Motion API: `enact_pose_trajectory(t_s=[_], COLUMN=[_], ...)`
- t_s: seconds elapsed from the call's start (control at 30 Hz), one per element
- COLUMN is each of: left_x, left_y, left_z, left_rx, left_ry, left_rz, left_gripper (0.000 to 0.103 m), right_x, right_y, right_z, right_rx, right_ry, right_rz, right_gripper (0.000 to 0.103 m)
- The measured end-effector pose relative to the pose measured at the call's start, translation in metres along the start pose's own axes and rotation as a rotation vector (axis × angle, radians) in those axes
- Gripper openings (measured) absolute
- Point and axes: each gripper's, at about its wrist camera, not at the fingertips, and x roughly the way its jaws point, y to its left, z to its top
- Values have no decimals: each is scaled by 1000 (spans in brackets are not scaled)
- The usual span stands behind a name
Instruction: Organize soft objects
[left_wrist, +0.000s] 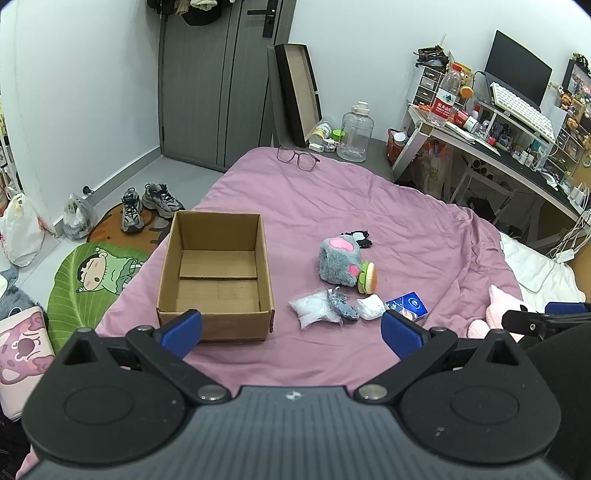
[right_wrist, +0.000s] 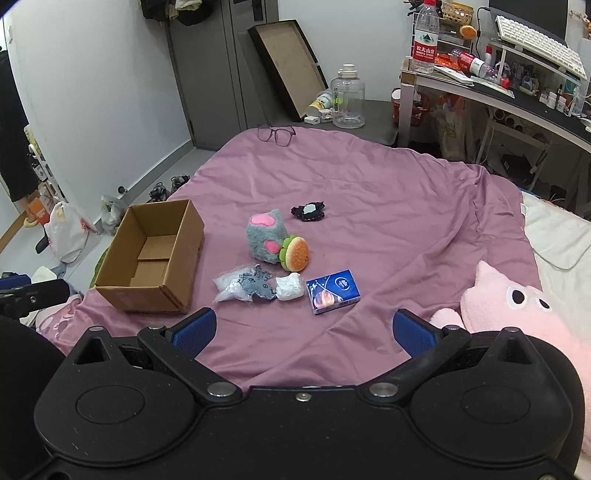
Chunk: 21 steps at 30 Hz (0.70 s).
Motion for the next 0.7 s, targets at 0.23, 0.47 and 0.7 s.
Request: enact_pose_trajectory(t_s=[0.23,0.47,0.7], left_x=[2,-1,-3], left_y=[-2,2,3], left_z=[-3,-2,-3], left_rx=[-7,-16,-15], left_ry=[0,0,0], left_rz=[0,-3,-2], left_gripper=[102,102,102], right_x=[-1,-1,-3], right_y=[4,5,5], right_z=[-1,0,1], right_rx=[-10,-11,-12], right_ry=[-3,-5,-9], right_rz=[-3,-5,-7], right_gripper=[103,103,103])
